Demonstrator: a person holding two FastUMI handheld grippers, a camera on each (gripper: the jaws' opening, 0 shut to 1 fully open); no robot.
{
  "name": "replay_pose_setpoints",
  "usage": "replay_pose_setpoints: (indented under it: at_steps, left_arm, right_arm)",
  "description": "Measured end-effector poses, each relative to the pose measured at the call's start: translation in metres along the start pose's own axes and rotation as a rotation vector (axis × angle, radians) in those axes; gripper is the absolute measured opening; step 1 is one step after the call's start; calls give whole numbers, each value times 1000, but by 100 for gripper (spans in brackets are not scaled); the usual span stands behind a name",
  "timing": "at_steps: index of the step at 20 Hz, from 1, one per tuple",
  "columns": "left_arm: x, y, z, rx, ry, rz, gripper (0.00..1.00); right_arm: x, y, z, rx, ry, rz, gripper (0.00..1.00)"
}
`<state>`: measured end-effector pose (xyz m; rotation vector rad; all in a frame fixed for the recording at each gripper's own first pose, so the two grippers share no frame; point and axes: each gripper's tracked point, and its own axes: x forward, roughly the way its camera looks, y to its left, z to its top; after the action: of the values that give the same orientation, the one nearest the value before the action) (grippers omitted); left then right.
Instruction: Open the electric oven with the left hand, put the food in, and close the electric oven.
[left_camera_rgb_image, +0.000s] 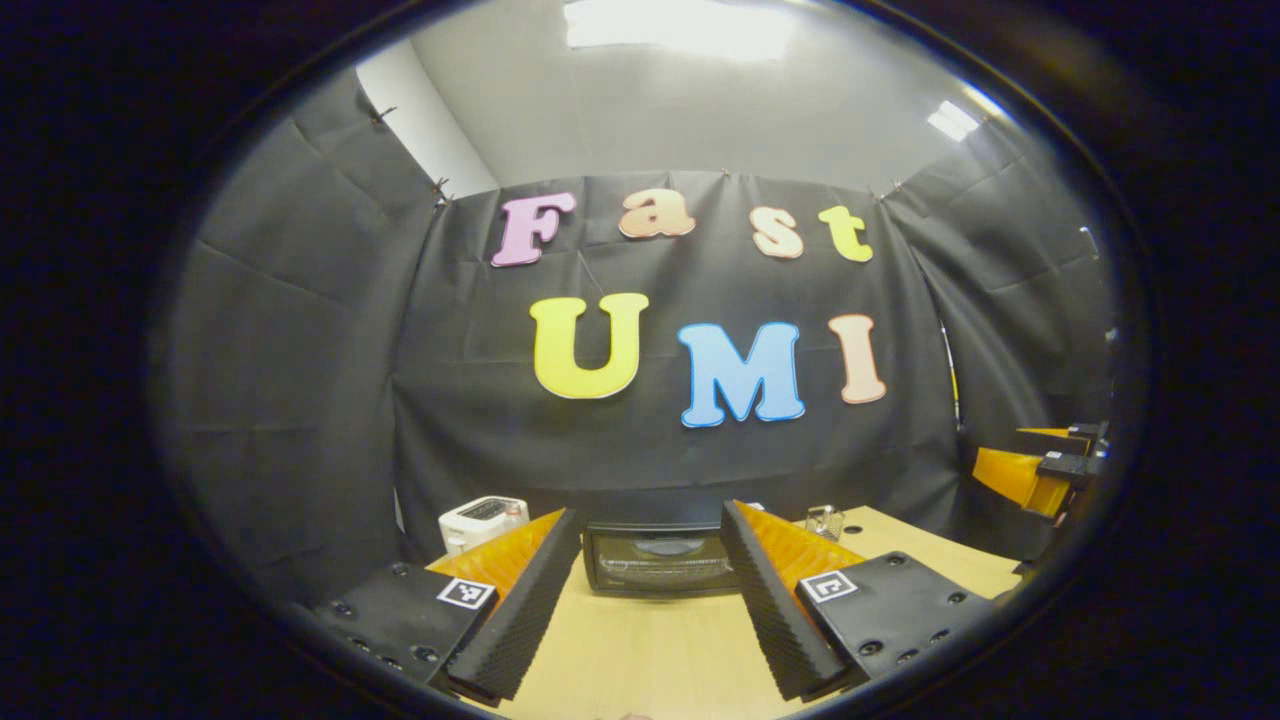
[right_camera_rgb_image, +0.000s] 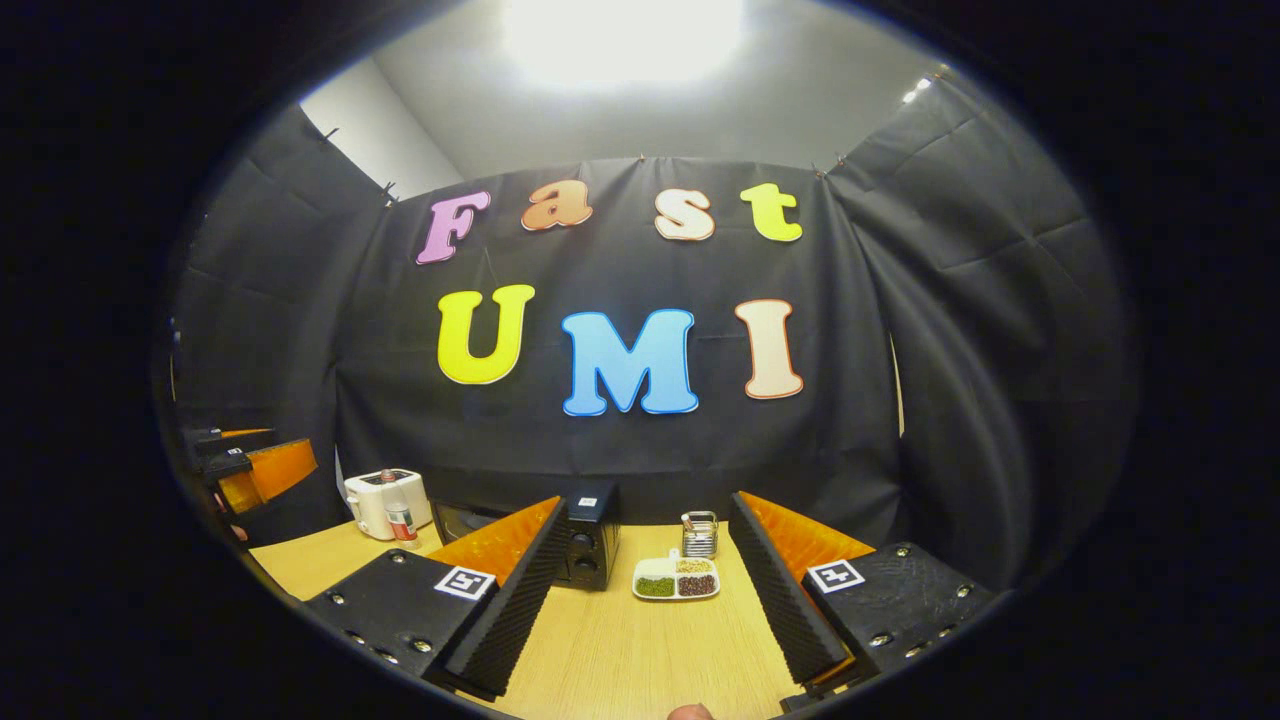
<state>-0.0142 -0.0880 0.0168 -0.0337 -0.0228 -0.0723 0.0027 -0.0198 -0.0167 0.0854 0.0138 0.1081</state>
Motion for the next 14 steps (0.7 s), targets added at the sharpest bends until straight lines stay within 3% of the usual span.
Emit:
replay_pose_setpoints:
  at_steps: [6,7,8,14]
  left_arm:
    - [-14,28,-2,5,5,-8,100]
    - [-14,32,-3,6,3,-11,90]
    - [-13,35,-3,8,2,-12,100]
    - [-14,42,-1,-5,-4,-20,100]
  right_arm:
    - [-23,27,3,2,-5,-6,98]
    - [-23,31,9,2,-16,-9,98]
    - [-25,34,11,1,-21,-8,98]
    - [-29,38,15,16,-31,-25,98]
